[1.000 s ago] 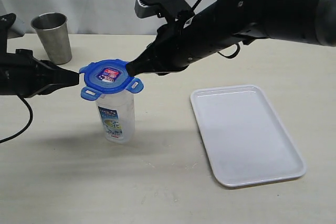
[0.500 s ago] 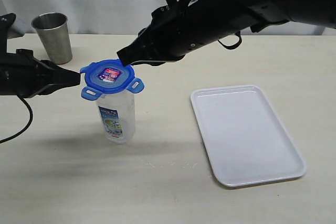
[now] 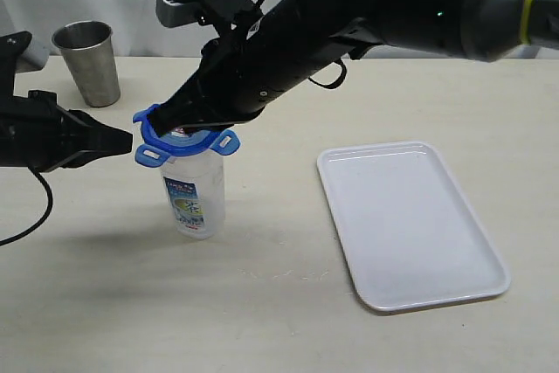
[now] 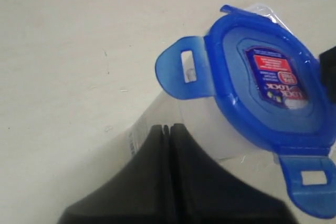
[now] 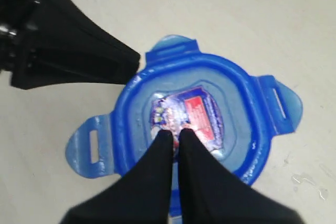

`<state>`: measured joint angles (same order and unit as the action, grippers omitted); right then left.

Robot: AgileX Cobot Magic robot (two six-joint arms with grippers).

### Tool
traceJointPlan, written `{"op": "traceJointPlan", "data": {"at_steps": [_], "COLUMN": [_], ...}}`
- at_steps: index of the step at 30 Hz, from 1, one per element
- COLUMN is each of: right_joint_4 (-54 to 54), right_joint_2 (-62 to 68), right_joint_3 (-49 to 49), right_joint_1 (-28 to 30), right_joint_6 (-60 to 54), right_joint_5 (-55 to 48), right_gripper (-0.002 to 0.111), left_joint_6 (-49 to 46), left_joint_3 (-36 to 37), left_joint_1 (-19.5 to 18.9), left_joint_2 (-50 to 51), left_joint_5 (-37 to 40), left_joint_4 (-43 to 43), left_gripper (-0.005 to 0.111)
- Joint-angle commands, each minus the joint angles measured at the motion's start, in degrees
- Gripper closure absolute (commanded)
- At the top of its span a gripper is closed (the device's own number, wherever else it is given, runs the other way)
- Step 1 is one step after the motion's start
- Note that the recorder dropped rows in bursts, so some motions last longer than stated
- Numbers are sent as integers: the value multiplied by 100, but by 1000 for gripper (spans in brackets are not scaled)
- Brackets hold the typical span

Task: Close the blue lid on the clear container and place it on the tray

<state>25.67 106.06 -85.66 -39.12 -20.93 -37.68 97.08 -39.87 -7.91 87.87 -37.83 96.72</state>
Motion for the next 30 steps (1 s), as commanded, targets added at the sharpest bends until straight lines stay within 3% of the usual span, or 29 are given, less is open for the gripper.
{"op": "traceJointPlan", "data": {"at_steps": [1, 10, 12, 19, 24, 25, 28, 30], "right_joint_4": [-440, -1161, -1161, -1161, -1135, -1115, -1115, -1115], "right_joint_2": [104, 38, -14, -26, -26, -26, -26, -26], "right_joint_3": [-89, -89, -89, -89, -89, -89, -89, -89], "right_joint_1": [-16, -30, -30, -30, -30, -30, -30, -30], "right_joint_6": [273, 551, 551, 551, 551, 551, 551, 551], "right_joint_5": [-33, -174, -146, -27, -27, -27, -27, -39], "right_gripper": [104, 104, 104, 104, 104, 104, 104, 104], "left_joint_6": [30, -133, -244, 26, -1398, -1858, -2122, -2769], "left_joint_3": [46, 46, 46, 532, 1001, 1149, 1289, 1382], "left_joint_1": [32, 32, 32, -546, -534, -534, -534, -534], "left_joint_2": [-31, -31, -108, -1281, -1535, -1487, -1344, -1177], "left_joint_5": [129, -429, -196, -416, -1426, -1407, -1016, -1783], "left_joint_4": [21, 21, 113, 322, -777, -1148, -1193, -1503], "left_gripper": [107, 107, 107, 107, 107, 107, 107, 107]}}
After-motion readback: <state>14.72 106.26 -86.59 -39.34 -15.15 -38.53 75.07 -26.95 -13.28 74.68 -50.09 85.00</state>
